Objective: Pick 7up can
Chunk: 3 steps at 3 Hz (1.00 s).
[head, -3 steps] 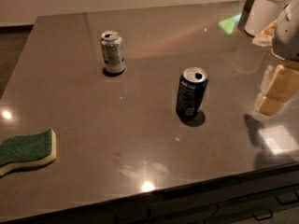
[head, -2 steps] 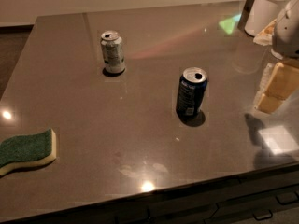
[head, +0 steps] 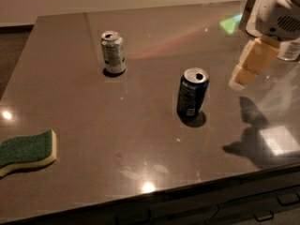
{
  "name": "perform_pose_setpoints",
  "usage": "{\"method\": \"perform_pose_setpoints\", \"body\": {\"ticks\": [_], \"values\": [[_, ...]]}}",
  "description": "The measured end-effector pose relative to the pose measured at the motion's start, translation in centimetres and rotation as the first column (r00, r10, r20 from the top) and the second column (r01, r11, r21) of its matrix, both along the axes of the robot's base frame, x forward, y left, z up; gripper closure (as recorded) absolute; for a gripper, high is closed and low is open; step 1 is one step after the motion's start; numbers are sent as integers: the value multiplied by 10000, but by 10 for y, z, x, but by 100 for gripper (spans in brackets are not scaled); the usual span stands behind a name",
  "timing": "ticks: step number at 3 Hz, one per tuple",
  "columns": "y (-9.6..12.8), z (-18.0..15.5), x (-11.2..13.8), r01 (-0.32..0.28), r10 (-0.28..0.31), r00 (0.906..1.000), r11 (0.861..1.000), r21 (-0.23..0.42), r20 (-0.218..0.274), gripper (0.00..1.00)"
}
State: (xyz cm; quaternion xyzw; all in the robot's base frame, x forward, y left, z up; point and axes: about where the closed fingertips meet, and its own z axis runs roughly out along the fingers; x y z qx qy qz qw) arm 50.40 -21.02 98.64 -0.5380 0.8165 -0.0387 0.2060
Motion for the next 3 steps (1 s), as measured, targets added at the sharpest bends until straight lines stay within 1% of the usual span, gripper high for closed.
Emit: {"method": "perform_pose_setpoints", "body": {"ticks": [1, 2, 3], "values": [[21, 2, 36, 368, -396, 9985, 9967, 721, 383, 0], [52, 5, 63, 459, -531, 9977, 9863, 1582, 419, 0], [86, -1, 84, 477, -564, 9978, 9749, 2173, 338, 0]]}}
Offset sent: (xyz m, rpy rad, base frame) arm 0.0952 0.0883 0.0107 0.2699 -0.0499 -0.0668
